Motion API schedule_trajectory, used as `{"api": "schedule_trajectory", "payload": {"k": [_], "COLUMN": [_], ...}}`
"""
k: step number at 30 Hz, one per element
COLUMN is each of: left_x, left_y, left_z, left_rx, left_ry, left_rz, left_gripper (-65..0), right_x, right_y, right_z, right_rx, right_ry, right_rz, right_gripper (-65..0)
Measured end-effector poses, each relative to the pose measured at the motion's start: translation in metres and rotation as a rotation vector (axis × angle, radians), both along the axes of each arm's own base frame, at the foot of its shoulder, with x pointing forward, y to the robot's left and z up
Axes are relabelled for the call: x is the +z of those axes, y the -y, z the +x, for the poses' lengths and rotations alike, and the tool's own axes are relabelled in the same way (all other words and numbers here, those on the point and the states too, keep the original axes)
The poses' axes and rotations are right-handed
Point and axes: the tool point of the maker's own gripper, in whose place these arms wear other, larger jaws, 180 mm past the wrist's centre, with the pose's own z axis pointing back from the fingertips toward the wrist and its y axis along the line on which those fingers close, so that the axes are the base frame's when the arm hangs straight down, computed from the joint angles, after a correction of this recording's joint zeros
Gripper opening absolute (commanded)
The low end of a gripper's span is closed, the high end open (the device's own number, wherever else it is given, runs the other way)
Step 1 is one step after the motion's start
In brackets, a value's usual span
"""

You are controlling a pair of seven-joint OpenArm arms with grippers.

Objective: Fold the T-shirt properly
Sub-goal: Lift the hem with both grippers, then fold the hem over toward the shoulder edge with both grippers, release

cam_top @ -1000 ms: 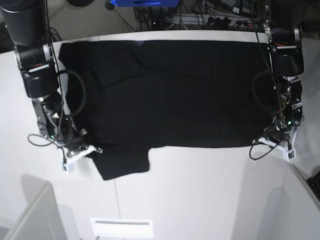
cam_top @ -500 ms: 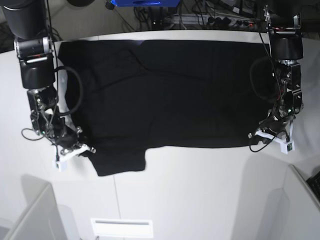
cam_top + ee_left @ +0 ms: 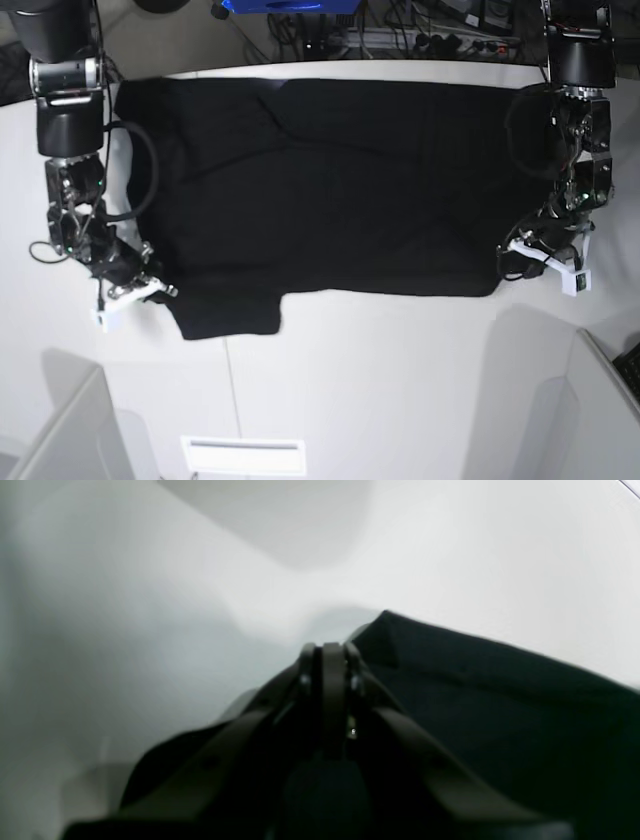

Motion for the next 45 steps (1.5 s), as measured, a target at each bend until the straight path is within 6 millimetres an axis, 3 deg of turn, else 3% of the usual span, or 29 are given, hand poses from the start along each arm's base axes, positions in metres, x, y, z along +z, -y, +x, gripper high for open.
{"api": "schedule_trajectory", "payload": {"k": [2,7,13,19,25,33,40,45], "left_x": [0.005,0.024,0.023,0.021,0.029,0.028,0.037,0.035], "left_y": [0.0,-0.036,-0.029,-0.037,-0.054,-0.043,-0.073,-0.063], "left_z": [-0.004,-0.011,-0.014,-0.024,-0.031,-0.034,-0.048,-0.048], "left_rx": [-0.003,0.114,0.103,0.123,0.166,0.078,0.149,0.088], "left_ry": [-0.021,-0.019,-0.037,-0.043,-0.024,-0.021,-0.024,-0.036], "left_rz": [-0.021,-0.037,-0.07,-0.061,-0.054,-0.038,-0.033,-0.033], "left_gripper": [-65.0,-65.0,-65.0,-65.0,-65.0,-65.0,-65.0,-65.0], "right_x": [-0.001,-0.002,0.016,0.023,0.02,0.021,0.015,0.025], "right_y": [0.002,0.001,0.004,0.01,0.012,0.006,0.009,0.004], "right_z": [-0.004,-0.011,-0.015,-0.026,-0.038,-0.046,-0.056,-0.054], "right_rx": [-0.004,0.01,0.01,0.002,0.003,0.03,-0.009,0.007], "right_ry": [-0.002,-0.029,-0.001,0.001,-0.009,-0.017,-0.055,-0.021], "right_rz": [0.001,0.006,0.027,0.038,0.034,0.028,0.03,0.023], "right_gripper": [-65.0,-65.0,-65.0,-65.0,-65.0,-65.0,-65.0,-65.0]}}
